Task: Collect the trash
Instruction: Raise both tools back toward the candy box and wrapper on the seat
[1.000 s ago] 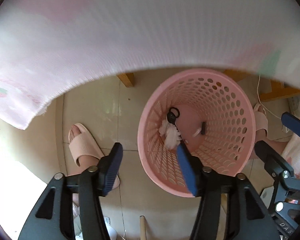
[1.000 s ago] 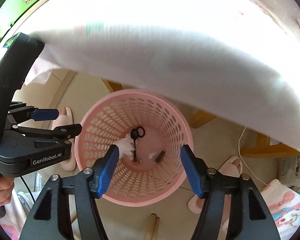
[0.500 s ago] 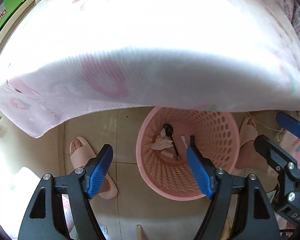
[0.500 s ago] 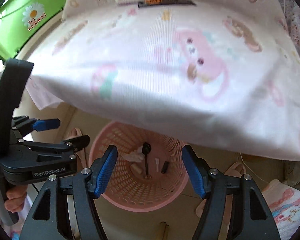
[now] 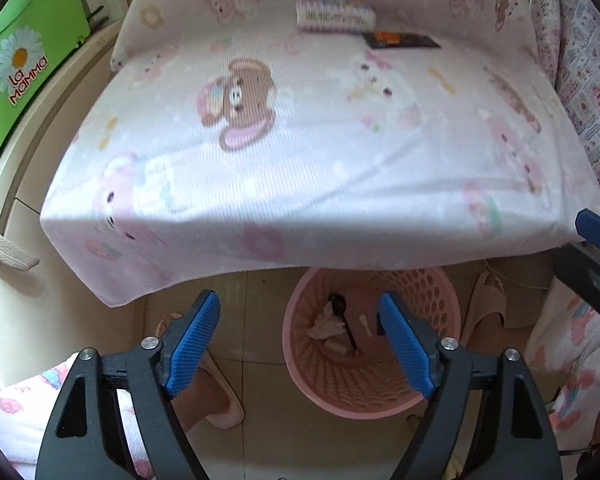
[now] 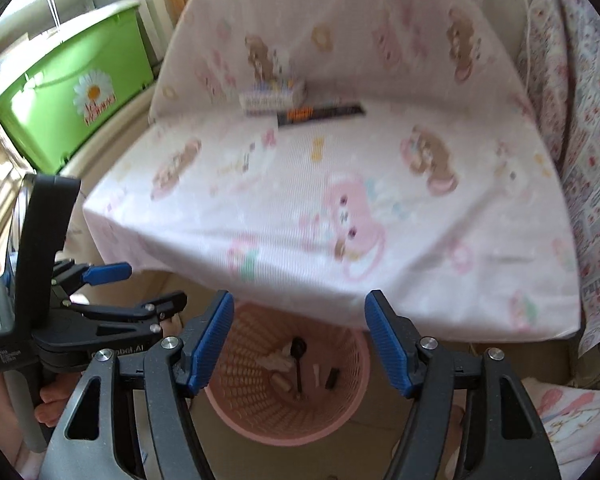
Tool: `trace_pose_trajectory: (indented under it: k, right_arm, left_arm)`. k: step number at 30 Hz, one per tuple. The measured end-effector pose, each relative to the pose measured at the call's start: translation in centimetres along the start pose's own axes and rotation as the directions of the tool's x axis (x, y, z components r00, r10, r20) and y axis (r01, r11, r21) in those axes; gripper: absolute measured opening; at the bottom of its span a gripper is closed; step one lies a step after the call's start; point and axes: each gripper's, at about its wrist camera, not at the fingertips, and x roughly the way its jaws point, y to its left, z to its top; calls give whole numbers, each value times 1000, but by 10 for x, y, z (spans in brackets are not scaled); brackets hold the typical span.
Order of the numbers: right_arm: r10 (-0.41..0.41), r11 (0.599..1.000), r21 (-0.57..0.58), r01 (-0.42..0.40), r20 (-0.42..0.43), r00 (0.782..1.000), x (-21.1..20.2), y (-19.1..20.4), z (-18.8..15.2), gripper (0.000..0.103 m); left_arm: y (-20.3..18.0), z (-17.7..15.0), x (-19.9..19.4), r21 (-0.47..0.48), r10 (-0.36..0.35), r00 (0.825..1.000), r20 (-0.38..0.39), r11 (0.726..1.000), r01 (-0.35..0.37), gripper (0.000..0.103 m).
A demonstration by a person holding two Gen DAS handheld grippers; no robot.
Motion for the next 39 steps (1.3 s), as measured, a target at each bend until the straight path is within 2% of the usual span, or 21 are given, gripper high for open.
trace_pose_trajectory:
  k: [4, 9, 11, 15, 17, 21, 26, 34, 39]
  right_arm:
    - [-14, 1000, 26, 13, 36, 999, -8, -6, 10, 73]
    - [-60, 998, 13, 59, 91, 994, -16, -18, 30, 75]
    - [-79, 997, -5, 80, 114, 990, -20, -22, 43, 75]
    - [-59, 998, 11, 58, 143, 988, -30, -42, 80, 76]
    - [-80, 997, 15, 79, 167, 983, -32, -50, 93, 77]
    - [-140, 990, 27, 138, 209, 968, -31, -71, 120, 78]
    - [-163, 986, 65, 153, 196, 967, -15, -90, 134, 79]
    - [-178, 984, 13, 178, 157, 971, 15, -87, 146, 79]
    - [-194, 981, 19, 194, 152, 969, 28, -88, 143, 79]
  left_arm:
    - [5, 5, -12, -32, -27, 999, 43, 999, 29, 84]
    - [9, 18, -24, -42, -16, 997, 79, 999, 20, 87]
    - [11, 30, -29, -38, -12, 996, 85, 999, 15, 88]
    - [16, 61, -45, -31, 13, 994, 109, 999, -9, 90]
    - [20, 78, -55, -29, 25, 989, 147, 999, -21, 98]
    - [26, 110, -66, -11, 77, 974, 214, 997, -76, 101]
    - [31, 133, -60, -7, 103, 967, 231, 994, -105, 101]
    - [28, 153, -36, 22, 44, 977, 208, 999, -49, 101]
    - [22, 154, -24, 10, 30, 969, 246, 999, -34, 101]
